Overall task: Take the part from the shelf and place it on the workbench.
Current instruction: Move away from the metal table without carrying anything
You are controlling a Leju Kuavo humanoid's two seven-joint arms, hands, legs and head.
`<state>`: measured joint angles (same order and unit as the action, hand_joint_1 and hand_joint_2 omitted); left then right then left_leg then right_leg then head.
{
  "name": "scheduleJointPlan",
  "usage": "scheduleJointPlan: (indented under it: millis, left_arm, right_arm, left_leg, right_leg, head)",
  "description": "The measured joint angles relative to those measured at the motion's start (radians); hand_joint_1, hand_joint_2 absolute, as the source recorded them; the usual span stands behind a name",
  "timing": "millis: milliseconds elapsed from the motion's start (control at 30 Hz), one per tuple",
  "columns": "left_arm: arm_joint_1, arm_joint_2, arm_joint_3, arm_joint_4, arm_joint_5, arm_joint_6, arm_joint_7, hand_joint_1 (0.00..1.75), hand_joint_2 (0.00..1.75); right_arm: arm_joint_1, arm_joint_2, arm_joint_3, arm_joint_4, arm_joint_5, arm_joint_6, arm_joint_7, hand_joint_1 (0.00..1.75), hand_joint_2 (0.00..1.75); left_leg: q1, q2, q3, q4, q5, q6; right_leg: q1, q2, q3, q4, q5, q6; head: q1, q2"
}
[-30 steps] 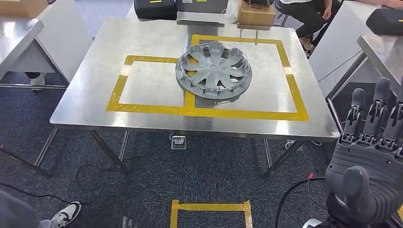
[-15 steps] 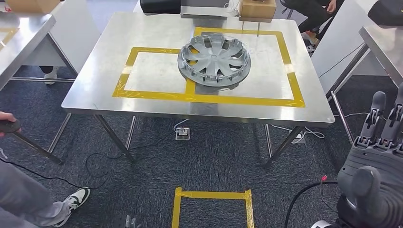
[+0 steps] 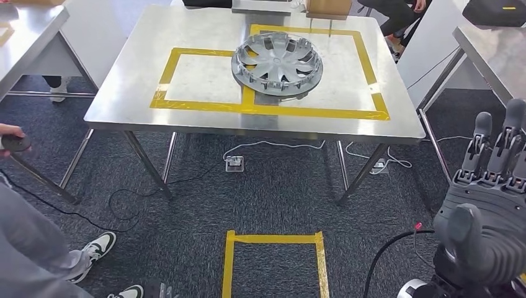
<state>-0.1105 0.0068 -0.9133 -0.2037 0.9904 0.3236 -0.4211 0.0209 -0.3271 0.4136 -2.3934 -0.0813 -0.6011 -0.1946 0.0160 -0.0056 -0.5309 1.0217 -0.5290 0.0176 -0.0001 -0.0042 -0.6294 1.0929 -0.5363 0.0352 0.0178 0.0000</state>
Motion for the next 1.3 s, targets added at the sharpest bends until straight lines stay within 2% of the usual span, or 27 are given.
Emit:
scheduleJointPlan:
  millis: [67, 100, 133, 167, 233, 267, 300, 333, 367, 433, 467, 500, 567, 600, 633, 667, 700, 733, 800, 833, 867, 967, 1133, 1167, 1233, 1267, 1300]
  left_arm:
    - [0.0, -0.001, -0.001, 0.0, 0.0, 0.0, 0.0, 0.0, 0.0]
    - [0.0, -0.002, -0.001, 0.0, 0.0, 0.0, 0.0, 0.0, 0.0]
    - [0.001, -0.002, -0.002, 0.0, 0.0, 0.0, 0.0, 0.0, 0.0]
    - [0.001, -0.002, -0.003, 0.0, 0.0, 0.0, 0.0, 0.0, 0.0]
    - [0.001, -0.002, -0.004, 0.0, 0.0, -0.002, 0.0, 0.0, 0.0]
    - [0.001, -0.003, -0.004, 0.0, 0.0, -0.002, 0.0, 0.0, 0.0]
    - [0.001, -0.003, -0.004, 0.0, 0.0, -0.003, 0.0, 0.0, 0.0]
    - [0.001, -0.004, -0.004, 0.0, 0.0, -0.004, -0.001, 0.0, 0.0]
    - [0.001, -0.004, -0.004, 0.0, 0.0, -0.006, -0.001, 0.0, 0.0]
    - [0.003, -0.004, -0.005, 0.0, 0.0, -0.008, -0.001, 0.0, 0.0]
    - [0.004, -0.003, -0.006, 0.0, 0.0, -0.009, -0.001, 0.0, 0.0]
    - [0.004, -0.003, -0.006, 0.0, 0.0, -0.009, -0.001, 0.0, 0.0]
    - [0.003, -0.002, -0.006, 0.0, 0.0, -0.01, 0.0, 0.0, 0.0]
    - [0.002, -0.002, -0.006, 0.0, 0.0, -0.01, 0.0, 0.0, 0.0]
    - [0.002, -0.002, -0.006, 0.0, 0.0, -0.01, 0.0, 0.0, 0.0]
    - [0.002, -0.002, -0.006, 0.0, 0.0, -0.011, 0.0, 0.0, 0.0]
    - [0.002, -0.002, -0.006, 0.0, 0.0, -0.011, 0.0, 0.0, 0.0]
    - [0.001, -0.001, -0.006, 0.0, 0.0, -0.012, 0.0, 0.0, 0.0]
    - [-0.001, -0.001, -0.006, 0.0, 0.0, -0.015, 0.001, 0.0, 0.0]
    - [-0.002, 0.0, -0.006, 0.0, 0.0, -0.016, 0.001, 0.0, 0.0]
    - [-0.002, 0.0, -0.006, 0.0, 0.0, -0.017, 0.002, 0.0, 0.0]
    - [-0.002, 0.001, -0.007, 0.0, 0.0, -0.018, 0.003, 0.0, 0.0]
    - [0.0, 0.0, -0.007, 0.0, 0.0, -0.018, 0.003, 0.0, 0.0]
    - [-0.001, 0.0, -0.007, 0.0, 0.0, -0.018, 0.004, 0.0, 0.0]
    - [-0.001, -0.001, -0.007, 0.0, 0.0, -0.019, 0.007, 0.0, 0.0]
    - [-0.001, -0.001, -0.007, 0.0, 0.0, -0.02, 0.008, 0.0, 0.0]
    - [0.0, -0.002, -0.007, 0.0, 0.0, -0.02, 0.01, 0.0, 0.0]
  right_arm:
    - [0.0, -0.003, -0.002, 0.0, 0.0, 0.0, 0.0, 0.0, 1.75]
    - [0.0, -0.004, -0.003, 0.0, 0.0, 0.0, 0.0, 0.0, 1.75]
    - [0.0, -0.004, -0.003, 0.0, 0.0, 0.0, 0.0, 0.0, 1.75]
    - [0.0, -0.004, -0.003, 0.0, 0.0, 0.0, 0.0, 0.0, 1.75]
    - [-0.001, -0.006, -0.005, 0.0, 0.0, 0.0, 0.0, 0.0, 1.75]
    - [-0.002, -0.007, -0.007, 0.0, 0.001, -0.001, 0.001, 0.0, 1.75]
    - [-0.004, -0.009, -0.01, 0.0, 0.003, -0.001, 0.001, 0.0, 1.75]
    - [-0.005, -0.012, -0.015, 0.0, 0.006, -0.002, 0.001, 0.0, 1.75]
    - [-0.005, -0.013, -0.02, 0.0, 0.008, -0.003, 0.002, 0.0, 1.75]
    - [-0.007, -0.016, -0.028, 0.0, 0.013, -0.004, 0.007, 0.0, 1.75]
    - [-0.008, -0.018, -0.032, 0.0, 0.015, -0.004, 0.01, 0.0, 1.75]
    - [-0.009, -0.019, -0.036, 0.0, 0.018, -0.004, 0.014, 0.0, 1.75]
    - [-0.01, -0.02, -0.044, 0.0, 0.023, -0.002, 0.019, 0.0, 1.75]
    - [-0.011, -0.02, -0.048, 0.0, 0.025, -0.002, 0.023, 0.0, 1.75]
    - [-0.011, -0.021, -0.05, 0.0, 0.027, -0.001, 0.026, 0.0, 1.75]
    - [-0.012, -0.021, -0.052, 0.0, 0.027, -0.001, 0.029, 0.0, 1.75]
    - [-0.013, -0.021, -0.054, 0.0, 0.027, -0.001, 0.032, 0.0, 1.75]
    - [-0.015, -0.022, -0.057, 0.0, 0.027, -0.001, 0.033, 0.0, 1.75]
    - [-0.018, -0.022, -0.065, -0.001, 0.028, 0.0, 0.034, 0.0, 1.75]
    - [-0.02, -0.023, -0.07, -0.001, 0.028, 0.001, 0.035, 0.0, 1.75]
    - [-0.02, -0.024, -0.074, -0.001, 0.029, 0.002, 0.035, 0.0, 1.75]
    - [-0.019, -0.028, -0.079, -0.001, 0.029, 0.003, 0.035, 0.0, 1.75]
    - [-0.018, -0.029, -0.081, -0.001, 0.03, 0.004, 0.035, 0.0, 1.75]
    - [-0.016, -0.03, -0.084, -0.001, 0.033, 0.006, 0.035, 0.0, 1.75]
    - [-0.01, -0.035, -0.095, -0.001, 0.043, 0.008, 0.037, 0.0, 1.75]
    - [-0.008, -0.037, -0.101, -0.001, 0.048, 0.009, 0.039, 0.0, 1.75]
    - [-0.006, -0.038, -0.104, -0.001, 0.051, 0.009, 0.041, 0.0, 1.75]
  left_leg:
    - [0.0, 0.0, -0.026, 0.001, 0.021, 0.008]
    - [-0.001, 0.0, -0.04, 0.001, 0.032, 0.008]
    - [-0.001, -0.001, -0.054, 0.002, 0.043, 0.007]
    - [-0.002, -0.001, -0.067, 0.002, 0.053, 0.006]
    - [-0.003, -0.004, -0.088, 0.002, 0.073, 0.002]
    - [-0.004, -0.005, -0.095, 0.003, 0.082, -0.002]
    - [-0.005, -0.007, -0.1, 0.002, 0.091, -0.007]
    - [-0.005, -0.008, -0.104, 0.0, 0.102, -0.013]
    - [-0.005, -0.008, -0.106, -0.004, 0.114, -0.019]
    - [-0.004, -0.006, -0.112, -0.007, 0.116, -0.03]
    - [-0.004, -0.003, -0.118, 0.007, 0.091, -0.034]
    - [-0.004, 0.0, -0.128, 0.04, 0.046, -0.037]
    - [-0.002, 0.004, -0.154, 0.16, -0.059, -0.042]
    - [-0.002, 0.005, -0.163, 0.224, -0.089, -0.045]
    - [-0.002, 0.005, -0.162, 0.267, -0.092, -0.046]
    - [-0.001, 0.005, -0.147, 0.281, -0.072, -0.046]
    - [-0.001, 0.005, -0.116, 0.26, -0.042, -0.045]
    - [-0.001, 0.004, -0.068, 0.209, -0.019, -0.042]
    - [-0.004, 0.001, 0.034, 0.072, -0.027, -0.033]
    - [-0.006, -0.001, 0.065, 0.023, -0.044, -0.029]
    - [-0.009, -0.004, 0.076, -0.004, -0.055, -0.024]
    - [-0.013, -0.007, 0.067, -0.009, -0.049, -0.012]
    - [-0.007, -0.004, 0.056, -0.014, -0.037, -0.005]
    - [-0.006, -0.003, 0.047, -0.015, -0.028, 0.0]
    - [-0.005, -0.006, -0.007, -0.014, 0.019, 0.008]
    - [-0.005, -0.008, -0.039, -0.014, 0.045, 0.01]
    - [-0.005, -0.01, -0.069, -0.013, 0.069, 0.008]
  right_leg:
    - [-0.001, 0.0, -0.021, 0.122, -0.093, 0.008]
    - [-0.001, 0.0, -0.024, 0.174, -0.115, 0.009]
    - [-0.001, 0.0, -0.015, 0.199, -0.114, 0.009]
    - [0.0, 0.0, 0.009, 0.188, -0.093, 0.007]
    - [0.001, 0.0, 0.097, 0.07, -0.034, -0.001]
    - [0.002, 0.001, 0.149, -0.012, -0.021, -0.007]
    - [0.004, 0.001, 0.189, -0.082, -0.02, -0.012]
    - [0.006, 0.002, 0.213, -0.127, -0.025, -0.017]
    - [0.008, 0.003, 0.219, -0.148, -0.027, -0.022]
    - [0.005, 0.001, 0.208, -0.156, -0.008, -0.034]
    - [0.004, -0.002, 0.2, -0.158, 0.004, -0.042]
    - [0.002, -0.004, 0.188, -0.16, 0.017, -0.048]
    - [0.004, -0.005, 0.156, -0.151, 0.038, -0.055]
    - [0.005, -0.005, 0.137, -0.144, 0.049, -0.056]
    - [0.005, -0.005, 0.116, -0.135, 0.058, -0.056]
    - [0.006, -0.004, 0.094, -0.124, 0.067, -0.054]
    - [0.006, -0.003, 0.073, -0.113, 0.074, -0.053]
    - [0.006, -0.002, 0.054, -0.102, 0.081, -0.05]
    - [0.008, 0.0, 0.027, -0.082, 0.093, -0.041]
    - [0.008, 0.001, 0.02, -0.077, 0.1, -0.036]
    - [0.008, 0.0, 0.015, -0.075, 0.108, -0.031]
    - [0.007, 0.001, 0.009, -0.079, 0.126, -0.02]
    - [0.005, 0.003, 0.005, -0.076, 0.119, -0.014]
    - [0.003, 0.003, -0.001, -0.059, 0.089, -0.009]
    - [-0.001, 0.004, -0.019, 0.092, -0.022, 0.003]
    - [-0.002, 0.004, -0.014, 0.158, -0.055, 0.007]
    - [-0.002, 0.004, 0.009, 0.192, -0.055, 0.008]
  head:
    - [0.011, 0.0]
    - [0.015, 0.0]
    - [0.018, 0.0]
    - [0.021, 0.0]
    - [0.027, 0.0]
    - [0.03, 0.0]
    - [0.032, 0.0]
    - [0.033, 0.0]
    - [0.034, 0.0]
    - [0.034, 0.0]
    - [0.031, 0.0]
    - [0.027, 0.0]
    - [0.015, 0.0]
    - [0.01, 0.0]
    - [0.006, 0.0]
    - [0.002, 0.0]
    - [-0.001, 0.0]
    - [-0.004, 0.0]
    - [-0.007, 0.0]
    - [-0.006, 0.0]
    - [-0.006, 0.0]
    - [-0.003, 0.0]
    - [-0.004, 0.0]
    - [-0.003, 0.0]
    - [0.006, 0.0]
    - [0.012, 0.0]
    - [0.017, 0.0]
